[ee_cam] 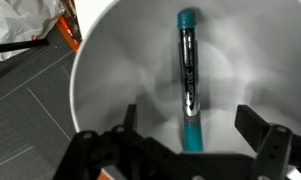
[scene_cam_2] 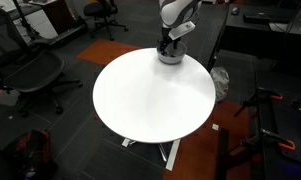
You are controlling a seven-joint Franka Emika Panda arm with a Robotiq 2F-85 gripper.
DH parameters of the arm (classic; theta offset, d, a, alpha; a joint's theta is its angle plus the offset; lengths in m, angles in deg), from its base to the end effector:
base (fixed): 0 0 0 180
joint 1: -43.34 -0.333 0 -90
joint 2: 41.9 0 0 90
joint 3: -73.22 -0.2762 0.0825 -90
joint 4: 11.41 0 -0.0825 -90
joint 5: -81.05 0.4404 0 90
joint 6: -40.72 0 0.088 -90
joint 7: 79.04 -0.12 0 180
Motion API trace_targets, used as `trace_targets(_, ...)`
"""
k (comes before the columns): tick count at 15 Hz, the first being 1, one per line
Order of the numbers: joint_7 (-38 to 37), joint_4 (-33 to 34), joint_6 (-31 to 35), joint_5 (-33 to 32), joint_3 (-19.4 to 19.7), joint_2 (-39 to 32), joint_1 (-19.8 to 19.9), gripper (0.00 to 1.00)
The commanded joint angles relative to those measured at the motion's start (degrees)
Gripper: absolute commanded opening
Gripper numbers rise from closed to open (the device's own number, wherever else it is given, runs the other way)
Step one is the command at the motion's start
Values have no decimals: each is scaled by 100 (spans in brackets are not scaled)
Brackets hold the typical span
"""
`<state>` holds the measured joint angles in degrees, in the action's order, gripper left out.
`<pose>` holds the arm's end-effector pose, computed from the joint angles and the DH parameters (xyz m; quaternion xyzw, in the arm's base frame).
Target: Remove the marker from the grey bowl
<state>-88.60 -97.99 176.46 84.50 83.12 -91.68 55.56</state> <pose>0.6683 -0.2605 0.0731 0.9634 -0.2644 -0.0038 0.0447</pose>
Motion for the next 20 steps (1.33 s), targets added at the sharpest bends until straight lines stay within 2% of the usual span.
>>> trace_targets(1, -171, 213, -130, 71, 10, -143, -5, 75)
trace_targets(2, -164, 224, -120, 67, 8, -161, -8, 74)
trace_targets(3, -171, 239, -123, 61, 13, -176, -16, 68)
trace_targets(8, -184, 250, -121, 63, 17, -194, -21, 27)
trace_targets(12, -176, 247, -154, 68, 6, -178, -22, 0)
trace_targets(14, -213, 175, -259, 56, 27, -40, -55, 5)
trace_targets(20, -329, -512, -230, -43, 141, 891, -233, 5)
